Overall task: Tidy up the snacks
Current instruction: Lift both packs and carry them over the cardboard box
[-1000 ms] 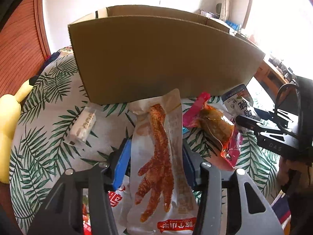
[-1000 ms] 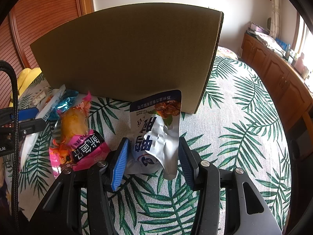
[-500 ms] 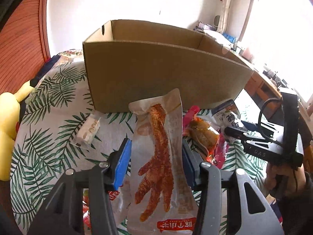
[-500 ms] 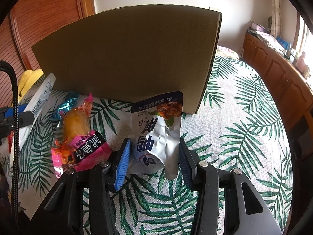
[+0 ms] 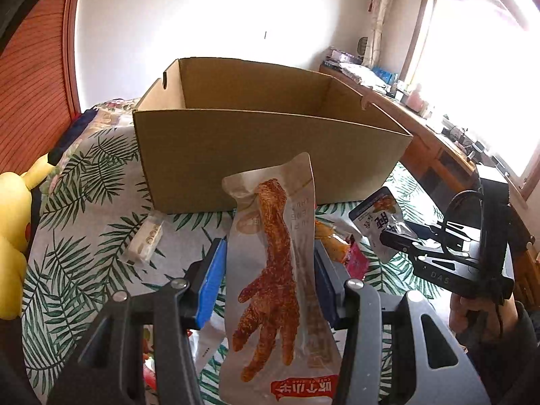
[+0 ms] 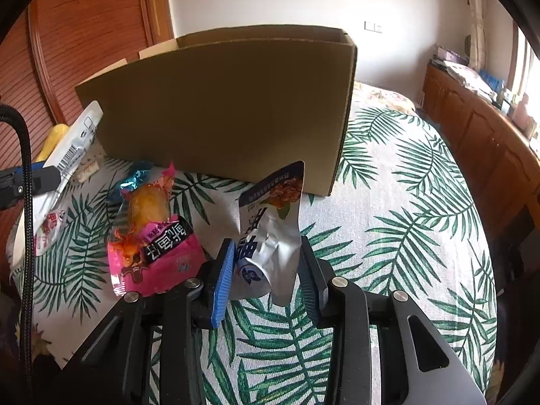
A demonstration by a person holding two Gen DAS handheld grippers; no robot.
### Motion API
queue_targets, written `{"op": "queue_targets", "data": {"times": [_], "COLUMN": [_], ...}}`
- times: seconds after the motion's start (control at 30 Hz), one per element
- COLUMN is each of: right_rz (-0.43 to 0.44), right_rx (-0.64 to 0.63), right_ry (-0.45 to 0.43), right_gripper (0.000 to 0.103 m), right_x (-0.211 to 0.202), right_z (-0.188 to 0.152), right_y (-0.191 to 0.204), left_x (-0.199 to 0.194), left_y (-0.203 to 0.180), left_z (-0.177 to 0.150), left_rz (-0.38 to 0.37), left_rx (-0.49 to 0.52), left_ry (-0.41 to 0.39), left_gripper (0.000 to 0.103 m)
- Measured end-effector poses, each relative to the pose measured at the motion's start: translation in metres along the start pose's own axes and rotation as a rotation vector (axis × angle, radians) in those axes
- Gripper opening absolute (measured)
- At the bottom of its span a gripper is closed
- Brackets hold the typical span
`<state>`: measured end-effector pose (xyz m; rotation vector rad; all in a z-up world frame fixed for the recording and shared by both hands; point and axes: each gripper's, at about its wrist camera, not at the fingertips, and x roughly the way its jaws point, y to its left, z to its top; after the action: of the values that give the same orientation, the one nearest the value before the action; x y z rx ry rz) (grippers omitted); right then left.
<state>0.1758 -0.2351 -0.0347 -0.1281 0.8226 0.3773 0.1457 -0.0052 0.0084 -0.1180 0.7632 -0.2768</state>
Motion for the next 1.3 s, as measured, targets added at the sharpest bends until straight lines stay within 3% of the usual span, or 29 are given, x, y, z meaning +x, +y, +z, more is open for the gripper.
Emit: {"op": "queue_targets", "data": {"times": [0.3, 0.33, 0.83, 1.3], "right_rz": [0.019, 0.015, 0.032, 0.058], "right_rx": [-0.015, -0.014, -0.032, -0.079], "right_ry": [-0.057, -0.058, -0.135, -0.241], "right_gripper": [0.032, 0.02, 0.02, 0.02], "right_x": [-0.019, -0.02, -0.056, -0.098], "right_z": [0.0, 0.0, 0.003, 0.033], "right_y": [0.005, 0.006, 0.013, 0.03], "left_x": [-0.004, -0.006, -0.027, -0.046], "left_y": [-0.004, -0.005, -0.013, -0.022], "left_z": [0.006, 0.006, 0.021, 0.067], "left_rz": [-0.015, -0.016, -0.042, -0.05], "left_rx": [0.01, 0.01, 0.023, 0.06], "left_ry": [-0.019, -0.021, -0.079, -0.155], "left_gripper": [0.049, 0.049, 0.049, 0.049]}}
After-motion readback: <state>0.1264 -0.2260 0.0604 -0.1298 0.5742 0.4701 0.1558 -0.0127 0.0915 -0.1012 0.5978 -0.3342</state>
